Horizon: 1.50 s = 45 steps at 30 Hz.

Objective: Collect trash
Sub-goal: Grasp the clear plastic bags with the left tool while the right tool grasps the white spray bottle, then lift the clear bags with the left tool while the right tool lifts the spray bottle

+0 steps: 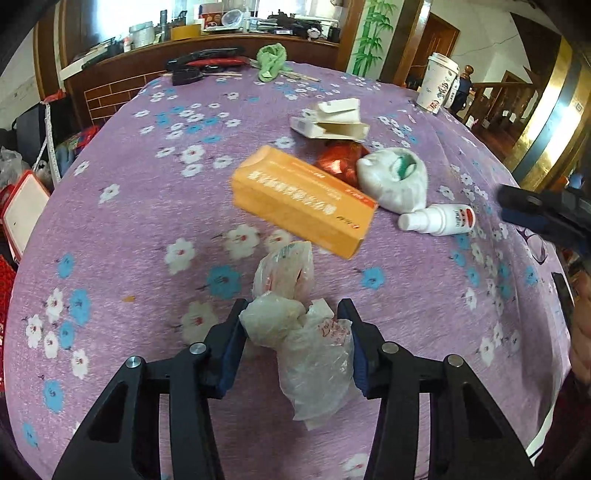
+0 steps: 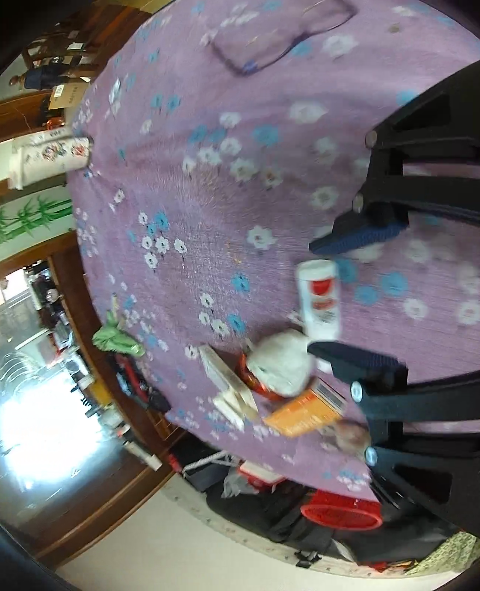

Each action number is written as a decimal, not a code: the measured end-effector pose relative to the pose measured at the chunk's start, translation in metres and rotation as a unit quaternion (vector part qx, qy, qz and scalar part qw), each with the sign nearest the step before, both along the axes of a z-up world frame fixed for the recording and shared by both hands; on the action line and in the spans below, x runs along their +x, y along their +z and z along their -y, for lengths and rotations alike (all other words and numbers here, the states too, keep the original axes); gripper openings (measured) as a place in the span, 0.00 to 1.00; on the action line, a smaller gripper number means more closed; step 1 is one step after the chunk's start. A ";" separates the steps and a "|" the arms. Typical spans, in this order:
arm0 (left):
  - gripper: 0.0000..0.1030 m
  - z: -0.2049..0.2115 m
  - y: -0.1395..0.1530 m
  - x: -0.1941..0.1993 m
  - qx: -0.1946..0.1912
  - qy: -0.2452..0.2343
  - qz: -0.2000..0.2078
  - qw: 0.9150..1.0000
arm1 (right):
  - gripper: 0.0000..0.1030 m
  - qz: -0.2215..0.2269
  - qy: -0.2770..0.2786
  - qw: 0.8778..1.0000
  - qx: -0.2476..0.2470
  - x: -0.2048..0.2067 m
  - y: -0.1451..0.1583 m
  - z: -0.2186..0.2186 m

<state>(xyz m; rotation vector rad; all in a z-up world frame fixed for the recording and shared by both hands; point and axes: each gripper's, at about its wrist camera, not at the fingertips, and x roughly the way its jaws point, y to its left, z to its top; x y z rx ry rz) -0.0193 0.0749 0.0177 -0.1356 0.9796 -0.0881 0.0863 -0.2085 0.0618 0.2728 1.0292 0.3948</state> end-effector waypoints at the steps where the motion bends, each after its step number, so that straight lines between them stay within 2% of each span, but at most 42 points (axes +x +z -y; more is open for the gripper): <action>1: 0.46 -0.003 0.000 -0.001 -0.001 0.001 0.002 1.000 | 0.43 -0.008 0.004 1.000 -0.004 0.011 -0.006 -0.004; 6: 0.46 -0.001 -0.002 -0.004 0.015 -0.010 0.012 1.000 | 0.43 -0.025 0.025 0.999 -0.012 0.034 -0.022 -0.021; 12: 0.46 -0.001 -0.002 -0.004 0.017 -0.015 0.019 1.000 | 0.43 -0.041 0.087 0.995 -0.004 0.004 -0.022 -0.038; 19: 0.46 0.004 -0.004 -0.005 0.036 -0.015 0.027 0.999 | 0.43 -0.003 0.131 0.986 -0.098 -0.034 -0.026 -0.073; 25: 0.46 0.002 -0.003 -0.008 0.034 -0.016 0.026 0.999 | 0.42 0.016 0.147 0.979 -0.138 -0.055 -0.026 -0.084; 27: 0.46 0.001 -0.003 -0.011 0.034 -0.016 0.026 0.999 | 0.36 0.016 0.148 0.978 -0.148 -0.060 -0.029 -0.088; 32: 0.45 0.000 -0.004 -0.019 0.031 -0.016 0.028 0.999 | 0.32 0.013 0.132 0.982 -0.132 -0.074 -0.033 -0.087; 36: 0.44 -0.003 0.000 -0.031 0.023 -0.016 0.041 0.999 | 0.31 0.017 0.103 0.990 -0.092 -0.089 -0.026 -0.081; 39: 0.44 -0.004 0.006 -0.042 0.032 -0.013 0.061 0.998 | 0.31 0.034 0.093 0.993 -0.062 -0.107 -0.016 -0.081; 41: 0.44 -0.004 0.011 -0.049 0.043 -0.011 0.074 0.996 | 0.31 0.047 0.087 0.993 -0.057 -0.117 -0.011 -0.083; 45: 0.44 -0.005 0.017 -0.061 0.054 -0.008 0.085 0.995 | 0.31 0.045 0.094 0.993 -0.062 -0.129 -0.012 -0.093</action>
